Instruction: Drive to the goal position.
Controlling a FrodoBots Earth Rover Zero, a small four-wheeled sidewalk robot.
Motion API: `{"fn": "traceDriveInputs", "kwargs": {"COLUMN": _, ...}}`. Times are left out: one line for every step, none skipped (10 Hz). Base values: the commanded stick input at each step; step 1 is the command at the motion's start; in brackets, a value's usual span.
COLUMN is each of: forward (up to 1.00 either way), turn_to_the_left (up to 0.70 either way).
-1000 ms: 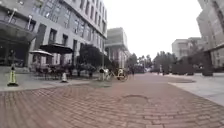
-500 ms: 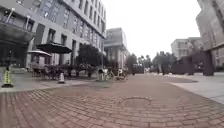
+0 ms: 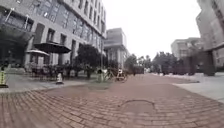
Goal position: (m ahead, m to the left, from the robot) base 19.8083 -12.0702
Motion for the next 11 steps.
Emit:
{"fn": "traceDriveInputs", "kwargs": {"forward": 0.45, "turn_to_the_left": 0.00}}
{"fn": "traceDriveInputs", "kwargs": {"forward": 0.45, "turn_to_the_left": 0.00}}
{"fn": "traceDriveInputs", "kwargs": {"forward": 0.45, "turn_to_the_left": 0.00}}
{"fn": "traceDriveInputs", "kwargs": {"forward": 0.45, "turn_to_the_left": 0.00}}
{"fn": "traceDriveInputs", "kwargs": {"forward": 0.45, "turn_to_the_left": 0.00}}
{"fn": "traceDriveInputs", "kwargs": {"forward": 0.45, "turn_to_the_left": 0.00}}
{"fn": "traceDriveInputs", "kwargs": {"forward": 0.45, "turn_to_the_left": 0.00}}
{"fn": "traceDriveInputs", "kwargs": {"forward": 0.45, "turn_to_the_left": 0.00}}
{"fn": "traceDriveInputs", "kwargs": {"forward": 0.45, "turn_to_the_left": 0.00}}
{"fn": "traceDriveInputs", "kwargs": {"forward": 0.45, "turn_to_the_left": 0.00}}
{"fn": "traceDriveInputs", "kwargs": {"forward": 0.45, "turn_to_the_left": 0.00}}
